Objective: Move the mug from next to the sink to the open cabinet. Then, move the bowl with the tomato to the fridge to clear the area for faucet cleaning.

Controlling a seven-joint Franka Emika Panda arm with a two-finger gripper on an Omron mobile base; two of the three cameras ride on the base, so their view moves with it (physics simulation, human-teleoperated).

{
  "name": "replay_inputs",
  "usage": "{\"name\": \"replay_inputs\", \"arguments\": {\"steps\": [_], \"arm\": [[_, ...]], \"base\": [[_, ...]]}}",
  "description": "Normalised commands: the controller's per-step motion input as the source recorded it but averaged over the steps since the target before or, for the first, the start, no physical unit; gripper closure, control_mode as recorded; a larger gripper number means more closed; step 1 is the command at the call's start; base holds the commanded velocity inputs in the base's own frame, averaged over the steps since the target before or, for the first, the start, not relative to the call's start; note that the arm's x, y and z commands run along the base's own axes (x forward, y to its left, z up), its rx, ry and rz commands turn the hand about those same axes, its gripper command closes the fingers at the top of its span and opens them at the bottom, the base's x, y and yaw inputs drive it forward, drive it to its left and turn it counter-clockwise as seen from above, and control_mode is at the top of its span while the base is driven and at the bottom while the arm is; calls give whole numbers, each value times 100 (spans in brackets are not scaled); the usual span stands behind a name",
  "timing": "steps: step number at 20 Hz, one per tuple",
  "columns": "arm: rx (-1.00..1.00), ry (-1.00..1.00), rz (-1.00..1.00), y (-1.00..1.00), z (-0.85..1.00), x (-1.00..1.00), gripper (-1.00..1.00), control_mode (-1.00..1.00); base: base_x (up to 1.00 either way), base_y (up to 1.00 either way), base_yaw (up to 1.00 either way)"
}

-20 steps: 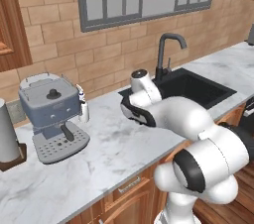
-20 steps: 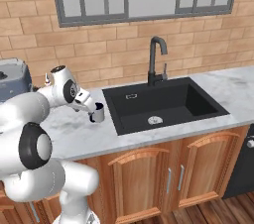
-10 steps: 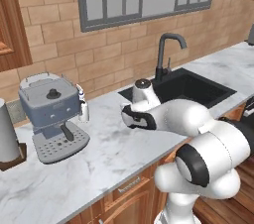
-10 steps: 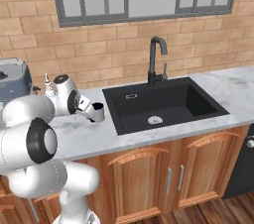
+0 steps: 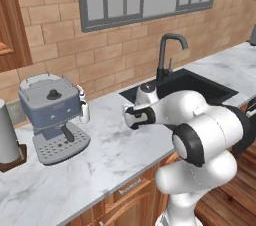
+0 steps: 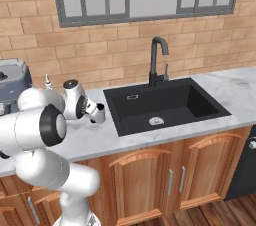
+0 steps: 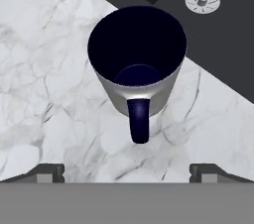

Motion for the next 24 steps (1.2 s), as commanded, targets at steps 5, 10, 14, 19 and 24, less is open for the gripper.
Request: {"name": "replay_inputs", "arguments": {"steps": [5,10,14,19,24], "arm": [[0,0,0,0,-2,37,-100,-100],[0,0,0,-6,-4,12,-100,-100],[0,0,0,-4,-18,1,-100,-100],[0,0,0,-9,-15,-1,-100,-100],[0,0,0,0,-1,11,-100,-100]], "base": [[0,0,0],[0,0,0],[0,0,0],[0,0,0],[0,0,0]]}}
